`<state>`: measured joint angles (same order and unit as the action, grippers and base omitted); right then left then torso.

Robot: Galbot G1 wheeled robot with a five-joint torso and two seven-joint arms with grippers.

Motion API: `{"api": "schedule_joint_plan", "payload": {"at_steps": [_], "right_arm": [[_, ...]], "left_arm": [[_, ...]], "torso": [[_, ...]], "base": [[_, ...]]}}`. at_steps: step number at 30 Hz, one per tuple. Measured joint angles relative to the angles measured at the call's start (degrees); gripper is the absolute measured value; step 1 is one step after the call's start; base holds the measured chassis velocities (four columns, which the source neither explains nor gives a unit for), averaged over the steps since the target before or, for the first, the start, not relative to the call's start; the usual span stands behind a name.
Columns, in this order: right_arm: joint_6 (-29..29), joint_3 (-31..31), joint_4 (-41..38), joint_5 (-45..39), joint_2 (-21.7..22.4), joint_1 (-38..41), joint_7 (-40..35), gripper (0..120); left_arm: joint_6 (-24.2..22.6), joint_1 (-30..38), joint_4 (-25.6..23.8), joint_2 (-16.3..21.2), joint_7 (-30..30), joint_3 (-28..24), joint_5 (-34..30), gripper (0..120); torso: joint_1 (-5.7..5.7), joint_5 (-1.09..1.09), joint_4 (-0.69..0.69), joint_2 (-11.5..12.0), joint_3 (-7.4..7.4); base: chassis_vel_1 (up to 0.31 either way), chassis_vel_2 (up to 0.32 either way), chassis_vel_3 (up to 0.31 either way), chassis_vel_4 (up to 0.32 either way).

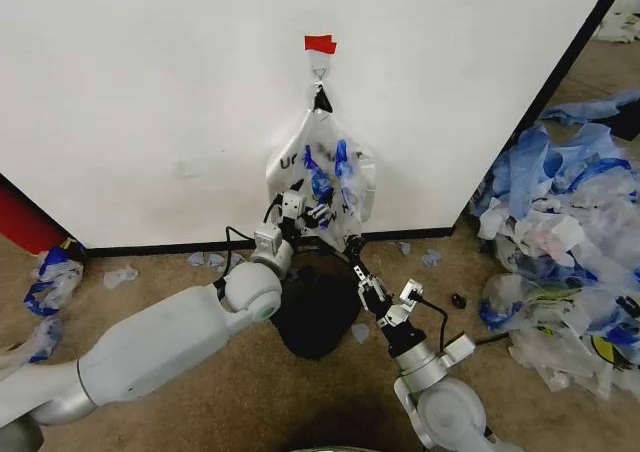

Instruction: Pick up the garbage bag from the wall and place it over the trash bin.

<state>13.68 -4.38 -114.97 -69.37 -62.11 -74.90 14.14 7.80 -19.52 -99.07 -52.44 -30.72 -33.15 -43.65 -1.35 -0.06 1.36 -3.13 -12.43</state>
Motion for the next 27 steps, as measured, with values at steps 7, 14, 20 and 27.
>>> {"api": "schedule_joint_plan", "payload": {"at_steps": [7, 14, 20, 27], "right_arm": [[0.0, 0.0, 0.01, 0.21, -0.13, -0.02, -0.13, 0], [0.0, -0.11, -0.29, 0.7, -0.36, -0.69, -0.21, 0], [0.04, -0.15, -0.66, 1.05, -0.47, -1.11, -0.26, 0], [0.05, -0.05, -0.75, 1.46, -0.97, -1.1, -0.35, 0]], "left_arm": [[0.01, -0.24, 0.62, -0.96, 0.03, -1.54, 0.67, 53], [-0.24, -0.59, 1.68, -0.77, 0.09, -1.86, 1.81, 52], [-1.12, -0.4, 2.04, -0.03, -0.01, -1.45, 2.19, 34], [-1.37, -0.49, 1.1, 0.72, -0.04, -1.45, 2.14, 10]], "torso": [[0.0, 0.0, 0.0, 0.0, 0.0], [0.0, 0.0, -0.01, 0.0, 0.0], [0.0, -0.01, 0.0, 0.0, 0.0], [0.0, -0.01, -0.01, 0.0, 0.0]], "base": [[0.0, 0.0, 0.0, 0.0], [0.0, 0.0, 0.0, 0.0], [0.0, 0.0, 0.0, 0.0], [0.0, 0.0, 0.0, 0.0]]}}
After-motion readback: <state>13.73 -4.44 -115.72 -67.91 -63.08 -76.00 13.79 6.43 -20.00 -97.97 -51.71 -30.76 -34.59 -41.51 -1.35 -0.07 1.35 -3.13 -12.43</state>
